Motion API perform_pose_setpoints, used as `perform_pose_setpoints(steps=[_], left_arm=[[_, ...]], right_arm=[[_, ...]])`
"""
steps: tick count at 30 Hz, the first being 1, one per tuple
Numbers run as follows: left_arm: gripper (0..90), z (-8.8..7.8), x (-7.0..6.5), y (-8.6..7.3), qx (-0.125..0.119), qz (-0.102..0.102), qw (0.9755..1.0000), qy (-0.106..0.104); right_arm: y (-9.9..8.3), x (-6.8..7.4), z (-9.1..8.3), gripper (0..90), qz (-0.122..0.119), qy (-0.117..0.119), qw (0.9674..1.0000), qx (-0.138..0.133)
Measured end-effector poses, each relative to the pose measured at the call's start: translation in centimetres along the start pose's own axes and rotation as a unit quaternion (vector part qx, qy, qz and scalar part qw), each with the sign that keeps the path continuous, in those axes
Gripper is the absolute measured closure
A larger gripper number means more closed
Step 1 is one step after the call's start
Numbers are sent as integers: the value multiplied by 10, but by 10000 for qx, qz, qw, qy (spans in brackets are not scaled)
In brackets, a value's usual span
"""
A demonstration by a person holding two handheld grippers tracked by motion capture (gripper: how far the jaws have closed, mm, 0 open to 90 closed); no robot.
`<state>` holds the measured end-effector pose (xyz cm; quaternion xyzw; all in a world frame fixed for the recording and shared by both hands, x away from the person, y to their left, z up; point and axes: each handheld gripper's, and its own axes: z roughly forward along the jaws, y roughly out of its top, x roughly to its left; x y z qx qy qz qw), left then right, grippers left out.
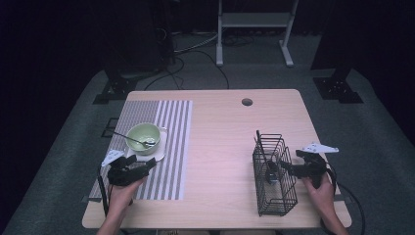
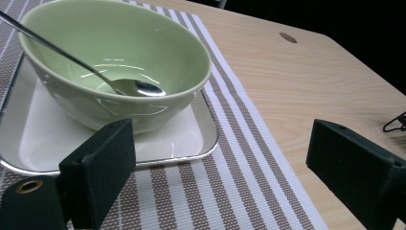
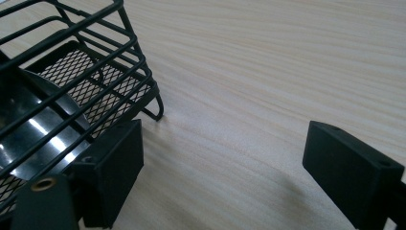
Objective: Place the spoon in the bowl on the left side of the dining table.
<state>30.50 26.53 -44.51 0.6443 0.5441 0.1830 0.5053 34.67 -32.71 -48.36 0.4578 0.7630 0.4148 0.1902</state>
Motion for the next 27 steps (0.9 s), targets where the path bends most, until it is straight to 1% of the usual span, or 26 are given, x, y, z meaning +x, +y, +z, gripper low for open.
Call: perform_pose_setpoints(steps=[4, 11, 15, 17, 21, 25, 26, 27], left_arm=[[90, 1, -4, 0, 14, 21, 10000, -41], [89, 5, -13, -1, 47, 114, 9998, -169], [90, 6, -17, -2, 64, 114, 9996, -231], [90, 7, -20, -3, 103, 171, 9994, -277], [89, 9, -25, -4, 110, 203, 9992, -335], [90, 10, -34, -6, 155, 320, 9985, -421], [90, 10, -34, -6, 155, 320, 9985, -421], [90, 11, -36, -7, 175, 344, 9982, -467]], right_arm=[[0, 0, 0, 130, -4, 7, 10000, -1], [0, 0, 0, 130, 1, 17, 10000, -11], [0, 0, 0, 130, 0, 19, 10000, -11], [0, 0, -1, 130, 4, 14, 10000, -9], [-1, 0, -1, 130, 4, 18, 10000, -13], [-1, 0, -1, 130, 2, 19, 10000, -12], [-1, 0, -1, 130, 4, 22, 10000, -14], [-1, 0, -1, 130, 6, 25, 10000, -13]])
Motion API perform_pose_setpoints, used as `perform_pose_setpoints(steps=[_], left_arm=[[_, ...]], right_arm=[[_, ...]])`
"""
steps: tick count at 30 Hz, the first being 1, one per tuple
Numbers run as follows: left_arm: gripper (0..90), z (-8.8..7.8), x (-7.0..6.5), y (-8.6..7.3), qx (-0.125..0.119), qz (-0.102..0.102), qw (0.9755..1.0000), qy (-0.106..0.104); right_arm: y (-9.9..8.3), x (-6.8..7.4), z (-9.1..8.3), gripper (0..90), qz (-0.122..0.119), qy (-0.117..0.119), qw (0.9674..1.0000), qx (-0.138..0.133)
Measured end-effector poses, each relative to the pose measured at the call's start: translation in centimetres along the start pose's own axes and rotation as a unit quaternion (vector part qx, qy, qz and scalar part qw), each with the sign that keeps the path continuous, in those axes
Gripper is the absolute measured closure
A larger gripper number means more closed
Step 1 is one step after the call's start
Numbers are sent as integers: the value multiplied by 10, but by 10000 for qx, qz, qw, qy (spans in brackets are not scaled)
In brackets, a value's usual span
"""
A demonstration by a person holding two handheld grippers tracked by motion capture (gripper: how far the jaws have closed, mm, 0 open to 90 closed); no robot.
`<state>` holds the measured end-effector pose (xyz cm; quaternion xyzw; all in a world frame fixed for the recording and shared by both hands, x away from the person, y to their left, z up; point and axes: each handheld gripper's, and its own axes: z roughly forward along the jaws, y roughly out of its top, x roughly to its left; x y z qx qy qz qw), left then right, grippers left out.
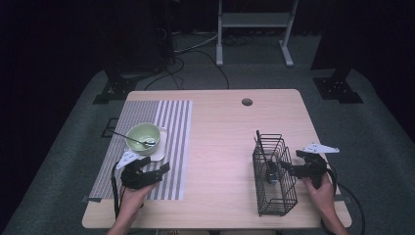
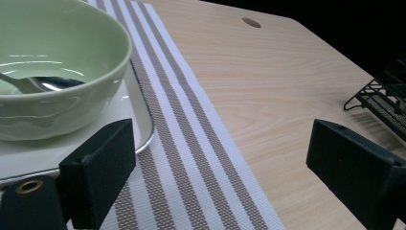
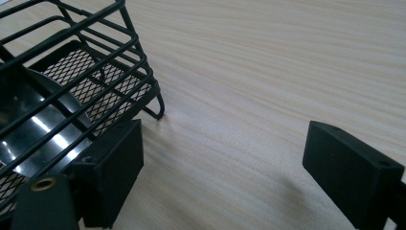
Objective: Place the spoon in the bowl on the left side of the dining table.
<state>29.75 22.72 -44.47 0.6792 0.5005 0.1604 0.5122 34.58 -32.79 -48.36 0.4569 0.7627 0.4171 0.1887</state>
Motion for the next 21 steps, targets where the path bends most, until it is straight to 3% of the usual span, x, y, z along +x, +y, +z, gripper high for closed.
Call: perform_pose_setpoints(steps=[17, 21], left_arm=[[89, 6, -16, -10, 124, 201, 9994, -265], [90, 5, -16, -10, 104, 129, 9994, -313]], right_arm=[[-1, -1, -1, 130, 25, 2, 10000, -22], [-1, -1, -1, 130, 46, 12, 10000, -37]])
